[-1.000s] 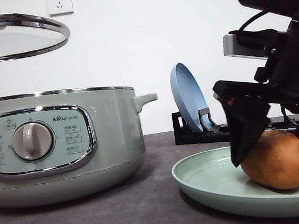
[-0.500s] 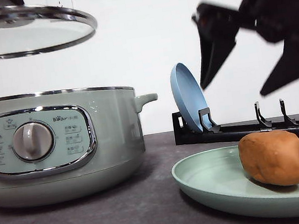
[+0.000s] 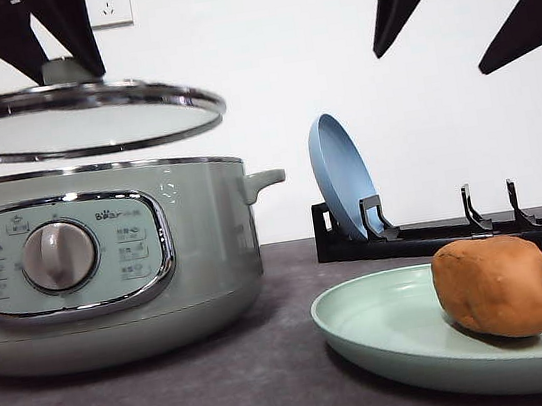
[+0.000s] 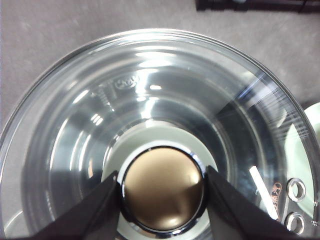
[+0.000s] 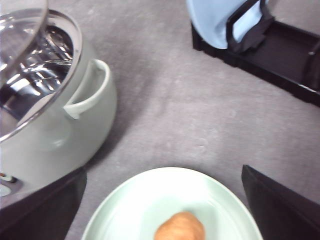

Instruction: Transfer potato from steamer to green plate

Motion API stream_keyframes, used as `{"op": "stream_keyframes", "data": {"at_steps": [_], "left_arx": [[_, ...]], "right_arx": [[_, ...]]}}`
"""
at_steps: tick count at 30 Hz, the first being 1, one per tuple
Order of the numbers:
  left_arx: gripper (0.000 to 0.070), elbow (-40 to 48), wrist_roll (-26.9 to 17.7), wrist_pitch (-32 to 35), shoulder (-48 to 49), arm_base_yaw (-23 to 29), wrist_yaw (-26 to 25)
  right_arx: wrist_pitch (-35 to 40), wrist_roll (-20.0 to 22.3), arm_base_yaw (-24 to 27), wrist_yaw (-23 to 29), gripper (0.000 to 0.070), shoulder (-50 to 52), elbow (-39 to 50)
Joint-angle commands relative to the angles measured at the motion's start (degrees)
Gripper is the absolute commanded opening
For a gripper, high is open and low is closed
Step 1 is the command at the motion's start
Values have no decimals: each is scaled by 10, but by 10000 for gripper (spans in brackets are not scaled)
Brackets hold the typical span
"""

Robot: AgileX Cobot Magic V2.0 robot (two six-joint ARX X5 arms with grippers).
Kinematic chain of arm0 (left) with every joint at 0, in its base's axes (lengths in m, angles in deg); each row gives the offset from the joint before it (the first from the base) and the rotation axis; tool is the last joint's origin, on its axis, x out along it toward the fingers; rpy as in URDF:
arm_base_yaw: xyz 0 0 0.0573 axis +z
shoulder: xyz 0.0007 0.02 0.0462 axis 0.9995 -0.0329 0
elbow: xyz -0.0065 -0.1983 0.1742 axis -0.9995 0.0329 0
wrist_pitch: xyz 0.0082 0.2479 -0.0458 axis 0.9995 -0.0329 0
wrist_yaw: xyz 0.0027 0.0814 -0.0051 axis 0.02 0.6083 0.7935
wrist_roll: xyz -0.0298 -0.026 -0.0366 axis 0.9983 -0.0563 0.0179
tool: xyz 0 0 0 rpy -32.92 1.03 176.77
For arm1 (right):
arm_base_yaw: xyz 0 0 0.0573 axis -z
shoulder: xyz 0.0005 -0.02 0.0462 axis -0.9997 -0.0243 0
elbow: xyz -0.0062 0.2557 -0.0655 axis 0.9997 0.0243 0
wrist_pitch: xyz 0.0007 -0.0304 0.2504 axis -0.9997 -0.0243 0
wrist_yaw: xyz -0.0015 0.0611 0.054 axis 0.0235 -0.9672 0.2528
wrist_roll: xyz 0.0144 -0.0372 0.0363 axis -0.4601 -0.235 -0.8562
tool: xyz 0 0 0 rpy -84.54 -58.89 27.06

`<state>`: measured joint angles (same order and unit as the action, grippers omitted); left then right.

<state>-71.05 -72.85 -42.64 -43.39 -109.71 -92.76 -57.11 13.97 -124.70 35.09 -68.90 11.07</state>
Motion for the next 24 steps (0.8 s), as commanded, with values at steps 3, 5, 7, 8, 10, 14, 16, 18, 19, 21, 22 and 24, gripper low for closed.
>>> {"op": "stream_keyframes", "data": {"at_steps": [3,5,7,8,10,14,16,18,19,21,22,24], "left_arx": [[3,-16,-12,20,-18,-2,2],[3,-16,-14,23,-24,-2,2],[4,-16,-14,27,-29,-2,2],[3,-16,-14,30,-31,-2,2],[3,-16,-14,32,-35,-4,2],[3,-16,-14,33,-42,-9,2],[3,-16,-14,32,-48,-9,2],[3,-16,-14,32,-54,-9,2],[3,-16,-14,32,-56,-9,2],[3,-16,-14,32,-60,-9,2],[3,-16,-14,32,-60,-9,3],[3,-16,-14,32,-60,-9,5]], "right_arx": [[-3,7,-5,6,629,2,-8],[-6,8,-5,11,629,3,-8],[-9,9,-5,18,629,3,-8],[-10,9,-5,18,630,3,-8],[-10,9,-5,18,629,3,-8],[-10,9,-5,18,629,3,-8],[-10,9,-5,18,629,3,-8],[-10,9,-5,18,629,3,-8],[-10,9,-5,18,629,3,-8],[-10,9,-5,18,629,3,-8],[-10,9,-5,18,629,3,-8],[-10,9,-5,18,629,3,-8]]}}
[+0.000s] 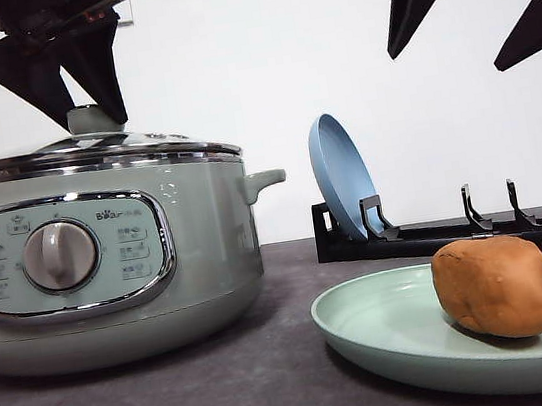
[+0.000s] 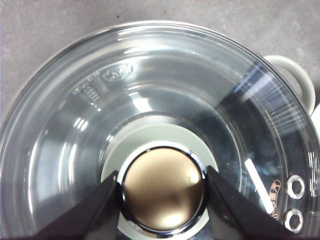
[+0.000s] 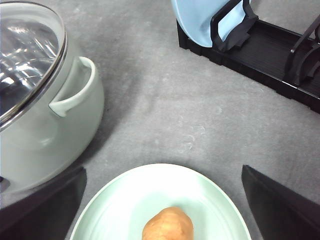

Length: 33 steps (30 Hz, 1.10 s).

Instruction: Transfer potato from steamer to green plate

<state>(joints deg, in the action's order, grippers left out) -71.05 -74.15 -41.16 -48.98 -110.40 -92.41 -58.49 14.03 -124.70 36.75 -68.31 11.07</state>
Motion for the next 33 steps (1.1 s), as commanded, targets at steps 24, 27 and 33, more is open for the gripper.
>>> {"op": "stream_keyframes", "data": {"at_steps": [24,27,33], "left_arx": [[521,-14,4,-17,-5,-2,13],[521,-14,4,-13,6,-3,13],[520,-15,4,-7,48,-3,13]], "right_arx": [[3,18,-5,0,629,-3,-8],[2,21,-5,0,629,-3,-8],[2,29,-5,-14,629,-3,-8]]}}
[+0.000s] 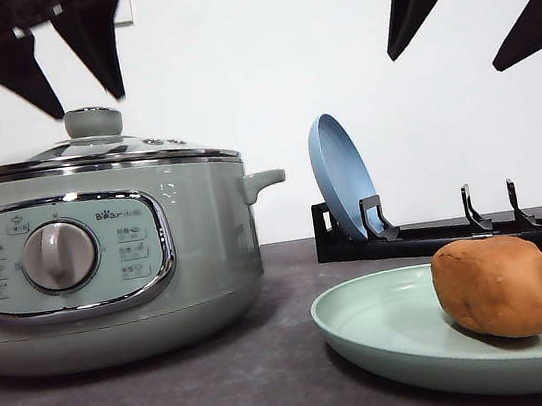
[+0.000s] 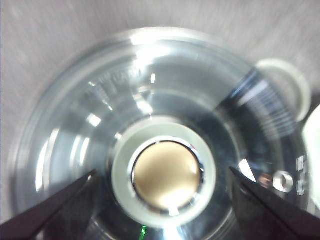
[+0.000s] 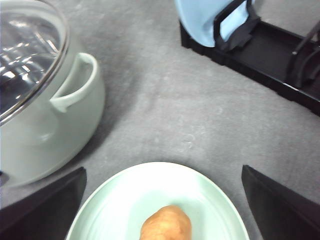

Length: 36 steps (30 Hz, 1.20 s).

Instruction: Transfer potato from steamer to green plate

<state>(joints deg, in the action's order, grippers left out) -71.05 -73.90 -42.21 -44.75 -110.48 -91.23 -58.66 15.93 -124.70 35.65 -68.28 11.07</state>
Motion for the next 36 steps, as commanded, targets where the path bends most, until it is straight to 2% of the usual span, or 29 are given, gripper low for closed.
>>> {"op": "stream_keyframes", "data": {"at_steps": [1,7,16,22,26,31,32,34,36], "left_arx": [[519,-15,1,4,15,-2,1],[514,-15,2,-1,73,-2,-15],[508,-15,1,-42,140,-2,-146],[507,-15,1,-87,162,-2,-209],[502,-15,1,-117,165,-3,-233],[499,-15,0,-140,164,-3,-237],[489,-15,0,-142,164,-3,-237],[397,-15,0,-142,164,-3,-237],[269,-15,0,-142,164,-3,-237]], "right_arx": [[3,13,-5,-8,629,-3,-8],[-4,17,-5,-42,629,-3,-8],[-36,28,-5,-130,629,-3,-8],[-59,28,-5,-193,628,-3,-8],[-71,28,-5,-229,628,-3,-8],[-81,28,-5,-244,628,-3,-8],[-83,28,-5,-244,628,-3,-8],[-86,28,-5,-244,618,-3,-8],[-88,28,-5,-244,534,-3,-8]]}}
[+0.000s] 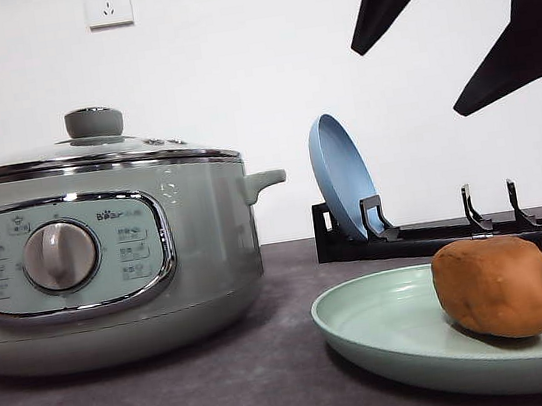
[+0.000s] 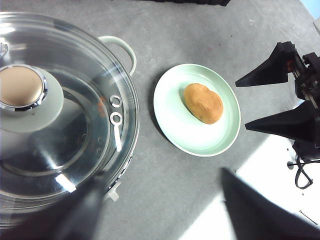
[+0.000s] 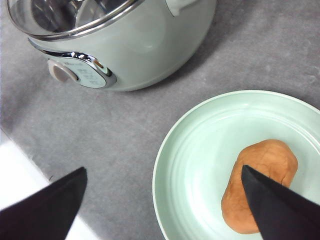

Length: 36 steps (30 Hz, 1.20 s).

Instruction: Transfer potato from steamer to green plate

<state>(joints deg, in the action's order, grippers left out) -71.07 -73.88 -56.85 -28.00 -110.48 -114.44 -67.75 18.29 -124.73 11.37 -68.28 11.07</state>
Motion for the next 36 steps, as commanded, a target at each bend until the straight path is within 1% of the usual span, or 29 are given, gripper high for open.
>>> {"op": "stream_keyframes", "data": {"at_steps": [1,2,3,4,5,6,32,34,36], "left_arx": [[193,-14,0,4,-3,-3,-5],[84,-14,0,4,-3,-3,-5],[30,-14,0,4,-3,-3,-5],[2,-14,0,4,-3,-3,-5],[2,-14,0,5,-3,-3,-5],[2,-14,0,6,-3,-3,-5],[2,-14,0,8,-3,-3,-5],[2,-14,-8,8,-2,-2,-5],[2,-14,-34,27,9,8,-3]], "right_arx": [[1,4,-5,-1,456,-3,-8],[-1,5,-5,-1,314,-3,-8],[-2,5,-5,-1,167,-3,-8],[-2,5,-5,-1,44,-3,-8],[-2,5,-5,-1,8,-3,-8],[-2,5,-5,-1,0,-3,-8],[-2,5,-5,0,0,-3,-8],[-2,5,-5,0,0,-3,-8],[-2,5,-5,0,0,-3,-8]]}}
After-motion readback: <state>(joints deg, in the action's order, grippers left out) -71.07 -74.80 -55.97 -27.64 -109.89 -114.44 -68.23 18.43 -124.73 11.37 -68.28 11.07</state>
